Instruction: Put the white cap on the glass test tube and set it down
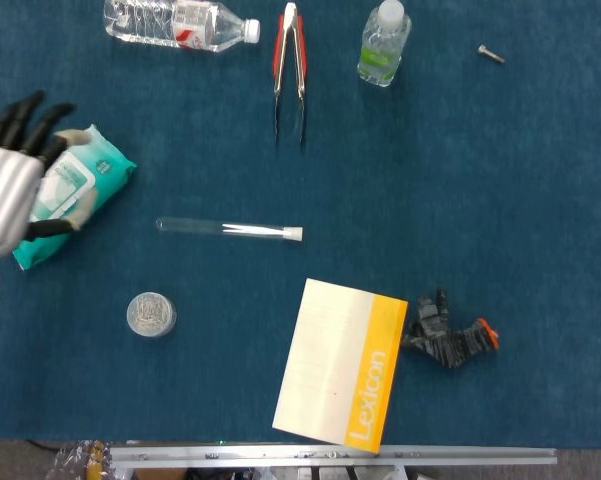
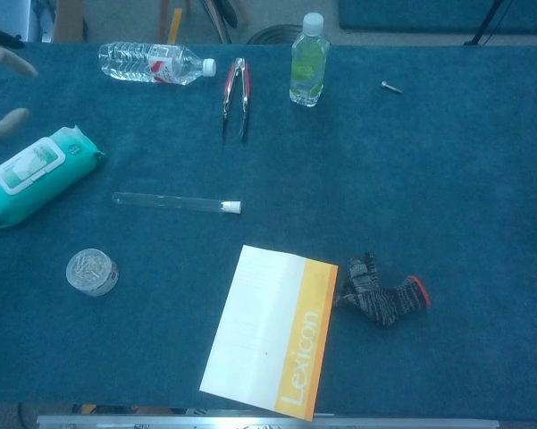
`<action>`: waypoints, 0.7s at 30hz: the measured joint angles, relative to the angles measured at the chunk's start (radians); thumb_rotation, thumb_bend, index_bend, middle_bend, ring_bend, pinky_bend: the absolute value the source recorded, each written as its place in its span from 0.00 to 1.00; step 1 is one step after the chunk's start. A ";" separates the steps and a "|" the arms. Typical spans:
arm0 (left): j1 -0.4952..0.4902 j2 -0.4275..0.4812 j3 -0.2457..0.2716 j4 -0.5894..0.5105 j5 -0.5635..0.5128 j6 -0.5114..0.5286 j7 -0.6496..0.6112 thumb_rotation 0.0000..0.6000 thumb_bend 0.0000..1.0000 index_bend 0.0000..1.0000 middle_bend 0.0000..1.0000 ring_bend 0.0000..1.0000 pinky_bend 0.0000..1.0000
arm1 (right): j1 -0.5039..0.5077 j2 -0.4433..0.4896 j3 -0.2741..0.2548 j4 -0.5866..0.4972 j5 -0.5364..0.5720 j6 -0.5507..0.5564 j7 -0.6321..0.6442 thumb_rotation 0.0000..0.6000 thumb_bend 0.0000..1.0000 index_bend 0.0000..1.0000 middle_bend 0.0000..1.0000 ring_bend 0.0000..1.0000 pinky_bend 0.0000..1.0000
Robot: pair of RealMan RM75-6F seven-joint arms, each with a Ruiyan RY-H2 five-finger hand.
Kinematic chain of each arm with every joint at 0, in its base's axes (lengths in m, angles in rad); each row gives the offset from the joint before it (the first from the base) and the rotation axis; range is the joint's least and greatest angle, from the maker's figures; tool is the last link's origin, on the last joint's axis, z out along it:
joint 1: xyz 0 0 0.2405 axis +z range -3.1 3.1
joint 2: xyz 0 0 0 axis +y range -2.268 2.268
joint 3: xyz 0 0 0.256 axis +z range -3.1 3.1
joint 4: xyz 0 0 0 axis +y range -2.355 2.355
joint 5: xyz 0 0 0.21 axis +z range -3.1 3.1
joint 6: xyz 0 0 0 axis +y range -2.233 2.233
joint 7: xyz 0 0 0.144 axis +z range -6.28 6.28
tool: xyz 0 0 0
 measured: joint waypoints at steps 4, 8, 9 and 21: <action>0.042 0.049 0.002 -0.032 -0.039 0.032 0.085 0.57 0.36 0.27 0.13 0.00 0.08 | -0.054 0.001 -0.014 0.013 -0.002 0.060 -0.032 1.00 0.33 0.45 0.30 0.17 0.39; 0.089 0.081 0.006 -0.070 -0.070 0.075 0.144 0.57 0.36 0.27 0.13 0.00 0.08 | -0.103 -0.001 -0.031 0.019 -0.007 0.106 -0.053 1.00 0.33 0.44 0.30 0.17 0.39; 0.097 0.082 0.006 -0.075 -0.076 0.083 0.155 0.57 0.36 0.27 0.13 0.00 0.08 | -0.115 -0.003 -0.037 0.022 -0.010 0.118 -0.063 1.00 0.33 0.44 0.29 0.17 0.39; 0.178 0.079 0.009 -0.092 -0.068 0.177 0.163 0.59 0.36 0.27 0.13 0.00 0.08 | -0.179 -0.018 -0.043 0.044 -0.009 0.141 -0.048 1.00 0.33 0.43 0.29 0.17 0.39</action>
